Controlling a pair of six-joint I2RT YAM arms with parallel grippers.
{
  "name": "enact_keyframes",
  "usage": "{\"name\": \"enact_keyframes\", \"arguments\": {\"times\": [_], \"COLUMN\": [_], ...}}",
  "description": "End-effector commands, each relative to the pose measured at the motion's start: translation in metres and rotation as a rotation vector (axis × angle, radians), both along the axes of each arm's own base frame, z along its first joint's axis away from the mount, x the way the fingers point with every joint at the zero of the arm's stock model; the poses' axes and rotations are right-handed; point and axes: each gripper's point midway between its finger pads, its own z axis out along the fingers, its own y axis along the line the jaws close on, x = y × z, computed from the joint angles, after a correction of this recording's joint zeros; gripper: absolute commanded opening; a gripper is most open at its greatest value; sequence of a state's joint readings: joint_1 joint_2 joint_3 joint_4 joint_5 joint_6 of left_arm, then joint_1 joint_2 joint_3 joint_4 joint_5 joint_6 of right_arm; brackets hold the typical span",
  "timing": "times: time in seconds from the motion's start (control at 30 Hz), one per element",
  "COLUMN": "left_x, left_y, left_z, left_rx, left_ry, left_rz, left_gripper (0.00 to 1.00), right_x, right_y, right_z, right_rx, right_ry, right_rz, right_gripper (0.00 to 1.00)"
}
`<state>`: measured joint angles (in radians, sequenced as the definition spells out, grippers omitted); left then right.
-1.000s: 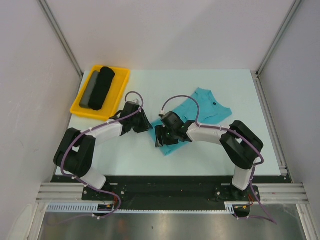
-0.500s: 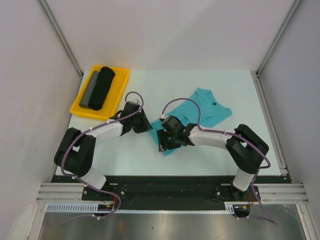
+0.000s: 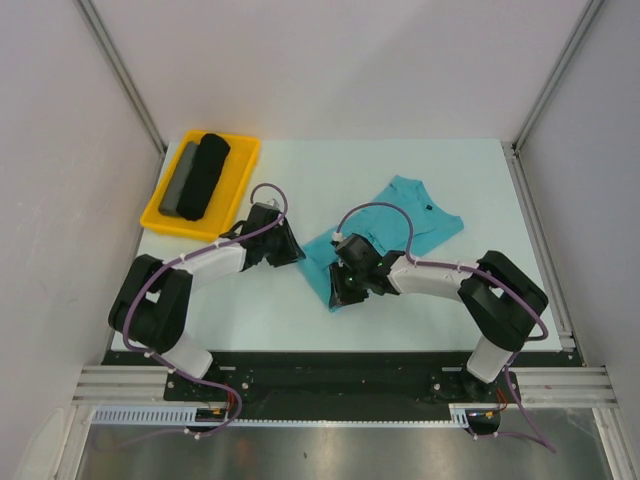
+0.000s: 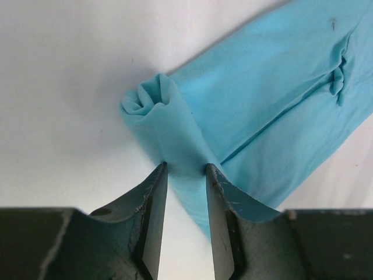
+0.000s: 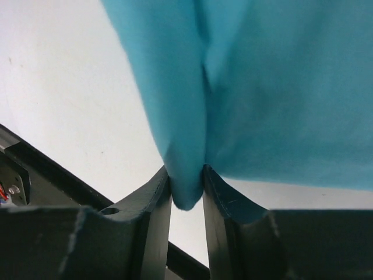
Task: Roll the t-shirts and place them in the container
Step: Roll the T-shirt to the center of the board.
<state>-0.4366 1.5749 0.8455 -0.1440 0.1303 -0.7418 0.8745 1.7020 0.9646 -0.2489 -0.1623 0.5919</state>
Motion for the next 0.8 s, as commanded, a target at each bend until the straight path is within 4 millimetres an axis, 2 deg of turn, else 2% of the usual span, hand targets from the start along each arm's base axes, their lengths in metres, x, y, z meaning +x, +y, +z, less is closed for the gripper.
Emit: {"name": "enact_keyframes", "arguments": {"times": [0.0, 0.1, 0.23, 0.4, 0.77], "left_x": [0.011, 0.01, 0.004, -0.002, 0.004], "left_y": [-0.007, -0.008, -0.013, -0.022, -0.037], "left_z": [0.013, 0.016, 0.03, 0.042, 0.013], "left_rx": [-0.013, -0.022, -0.063, -0.116, -0.085], "left_ry": [-0.038, -0.043, -0.065, -0.078, -0.024], "left_rz": [0.0, -0.007, -0.031, -0.054, -0.076], "left_gripper": [0.38, 0.38, 0.38, 0.32, 0.24], "right_x": [-0.003, -0.004, -0.005, -0.004, -0.003], "right_y": [0.0, -0.001, -0.001, -0.003, -0.007], "right_z": [0.011, 0.007, 0.002, -0.002, -0.003], "right_rx": [0.128, 0.164, 0.187, 0.213, 0.253], "right_ry": [0.061, 0.099, 0.131, 0.159, 0.173], "right_rz": [-0.028, -0.037, -0.038, -0.058, -0.075], "right_gripper": [0.31, 0.31, 0.3, 0.27, 0.27]}}
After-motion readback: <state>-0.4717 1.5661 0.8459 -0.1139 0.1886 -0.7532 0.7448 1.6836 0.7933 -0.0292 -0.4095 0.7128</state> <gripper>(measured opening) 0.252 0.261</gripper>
